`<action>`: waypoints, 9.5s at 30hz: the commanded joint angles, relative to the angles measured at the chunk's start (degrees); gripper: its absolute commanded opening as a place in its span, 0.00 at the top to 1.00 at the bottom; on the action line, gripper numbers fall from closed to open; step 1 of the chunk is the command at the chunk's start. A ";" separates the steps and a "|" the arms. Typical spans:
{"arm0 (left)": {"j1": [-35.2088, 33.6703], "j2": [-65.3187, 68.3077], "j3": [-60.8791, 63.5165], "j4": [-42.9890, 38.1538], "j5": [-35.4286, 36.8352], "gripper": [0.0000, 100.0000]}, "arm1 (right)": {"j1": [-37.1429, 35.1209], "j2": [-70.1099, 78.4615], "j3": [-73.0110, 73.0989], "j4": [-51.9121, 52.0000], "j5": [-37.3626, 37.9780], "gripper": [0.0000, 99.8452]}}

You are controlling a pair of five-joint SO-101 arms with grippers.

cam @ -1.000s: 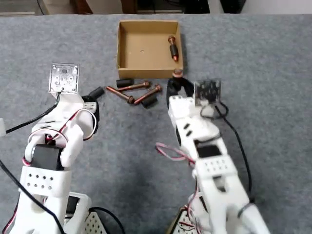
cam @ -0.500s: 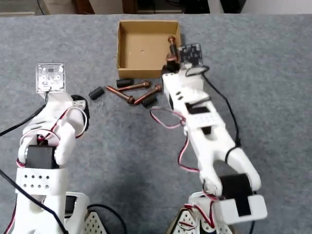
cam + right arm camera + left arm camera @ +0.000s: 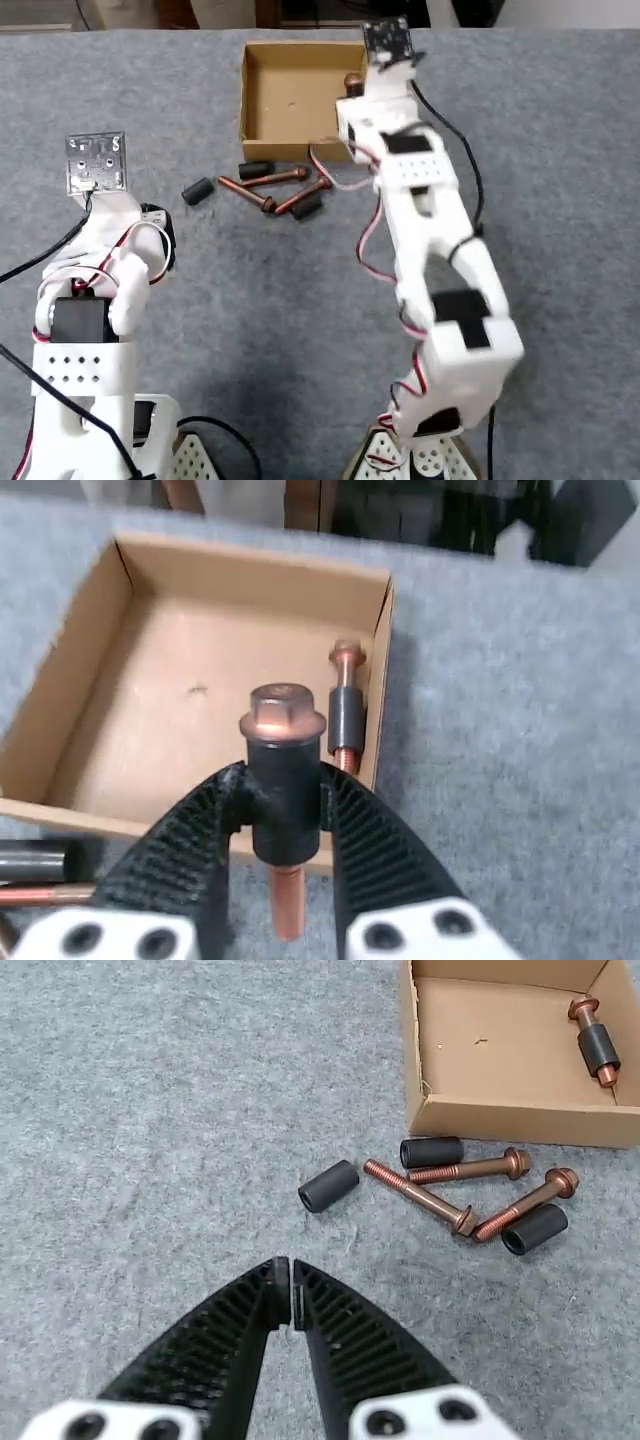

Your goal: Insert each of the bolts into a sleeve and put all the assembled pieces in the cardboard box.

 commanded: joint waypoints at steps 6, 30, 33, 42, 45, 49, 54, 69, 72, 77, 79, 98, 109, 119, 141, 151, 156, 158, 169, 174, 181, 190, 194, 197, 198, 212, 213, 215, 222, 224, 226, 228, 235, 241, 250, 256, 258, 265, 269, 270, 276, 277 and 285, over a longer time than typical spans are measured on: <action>-0.53 -0.75 -0.44 0.26 -0.26 0.98 | 1.36 20.00 -38.20 14.42 0.26 1.00; -0.09 -0.13 25.67 -34.90 13.98 0.98 | 0.22 56.84 -83.91 19.16 0.62 1.00; -0.09 -0.57 29.98 -39.82 13.98 0.98 | 0.22 56.75 -81.54 16.97 0.79 1.00; -0.18 -0.57 31.30 -41.41 14.07 0.98 | 0.04 57.01 -79.16 16.18 3.16 1.00; -0.18 -0.57 31.30 -41.41 14.07 0.98 | 0.22 56.92 -78.02 16.09 3.25 1.00; -0.18 -0.57 31.47 -41.32 14.07 0.98 | 0.13 57.36 -77.85 16.09 3.25 0.99; -0.44 -0.57 31.56 -41.32 13.98 0.98 | -0.84 60.26 -77.93 13.98 7.30 0.99; -0.18 -0.57 32.88 -41.67 8.35 0.98 | -1.98 63.87 -78.37 10.11 5.98 0.86; -0.18 -0.57 32.88 -41.67 8.35 0.98 | -1.89 63.78 -78.37 8.53 5.98 0.86; -0.18 -0.57 32.79 -41.41 8.62 0.98 | -1.89 63.43 -80.57 8.97 5.98 0.86; -0.26 -0.22 32.53 -40.53 8.70 0.97 | -1.98 63.34 -83.91 11.34 6.07 0.86; -1.85 0.04 9.85 -10.90 15.21 0.88 | -2.24 44.18 -95.87 54.15 6.07 0.80; -2.81 -0.57 5.80 4.48 9.93 0.89 | -4.35 32.13 -95.34 71.91 6.33 1.00; -2.81 0.04 6.86 4.13 8.09 0.88 | -8.57 27.21 -95.08 72.00 12.48 1.00; -1.67 36.53 -1.32 -6.15 5.54 0.89 | -12.00 9.45 -31.96 66.46 -21.54 0.97; -2.11 36.09 8.88 -21.01 5.54 0.89 | -12.09 22.90 -41.71 63.30 -40.35 0.84; -2.11 36.09 8.79 -21.19 5.54 0.89 | -12.26 29.41 -49.80 63.38 -45.27 0.86; -2.11 36.09 8.79 -21.19 5.54 0.89 | -12.97 31.52 -52.62 64.00 -47.03 0.85; -2.02 36.09 8.70 -21.27 5.63 0.89 | -15.43 44.09 -64.75 70.77 -50.64 0.86; -2.02 36.18 8.70 -21.27 5.63 0.89 | -14.29 47.60 -65.71 71.47 -50.81 0.86; -2.02 36.18 8.70 -21.27 5.63 0.89 | -12.35 47.96 -65.45 71.47 -50.81 0.86; -2.02 36.18 8.70 -21.27 5.63 0.89 | -11.12 48.04 -65.36 67.78 -50.20 0.86; -2.02 36.18 8.70 -21.27 5.63 0.89 | -10.42 49.89 -65.80 65.32 -50.29 0.86; -2.02 36.18 8.62 -21.27 5.63 0.89 | -9.10 52.26 -65.80 65.23 -50.29 0.86; -2.02 36.18 8.62 -21.27 5.63 0.89 | -8.66 52.70 -66.15 66.37 -50.20 0.86; -2.02 36.18 8.70 -21.27 5.63 0.89 | -6.64 53.49 -67.47 71.82 -42.29 0.98; -2.02 36.18 8.70 -21.27 5.63 0.89 | -6.29 53.23 -67.56 71.82 -41.05 0.98; -2.02 36.18 8.70 -21.27 5.63 0.89 | -5.49 51.56 -67.38 71.91 -39.30 1.00; -2.37 36.09 2.64 -15.21 10.90 0.88 | -3.38 38.02 -56.31 71.91 -37.10 1.00; -2.20 36.62 -3.52 -8.88 12.84 0.88 | -3.38 32.31 -50.51 71.91 -35.25 1.00; -2.20 36.79 -10.55 -2.64 15.30 0.88 | -3.38 26.24 -44.62 71.82 -33.76 1.00; -1.93 37.49 -17.58 2.37 17.14 0.88 | -2.59 20.18 -39.16 71.74 -31.47 1.00; 7.65 47.43 -32.53 8.26 17.67 0.88 | 7.43 7.52 -29.23 71.47 -17.32 1.00; 17.41 61.93 -43.60 3.25 8.53 0.88 | 17.98 7.16 -28.44 64.70 7.38 1.00; 24.26 87.25 -71.30 -3.16 -2.73 0.88 | 25.36 6.81 -14.64 38.86 13.27 1.00; 24.88 103.43 -91.96 7.12 -9.32 0.88 | 25.63 7.25 -11.03 28.40 11.69 1.00; 24.88 107.74 -98.90 13.71 -13.36 0.88 | 25.63 7.08 -8.92 25.49 11.69 1.00; 24.88 120.22 -122.02 29.63 -25.41 0.89 | 25.19 6.81 -4.44 19.78 11.69 1.00; 24.88 127.69 -130.73 29.54 -25.41 0.89 | 25.19 7.08 -4.44 19.69 11.69 1.00; 25.14 129.36 -132.66 29.54 -25.41 0.89 | 25.19 7.08 -4.44 19.69 11.78 1.00; 26.46 136.48 -140.40 29.63 -25.41 0.89 | 25.54 7.16 -4.00 18.37 11.78 1.00; 26.46 137.27 -140.84 29.54 -25.49 0.89 | 25.54 7.16 -4.00 18.37 11.78 1.00; 26.55 138.68 -141.36 29.54 -25.49 0.92 | 25.54 7.16 -4.00 18.46 11.87 1.00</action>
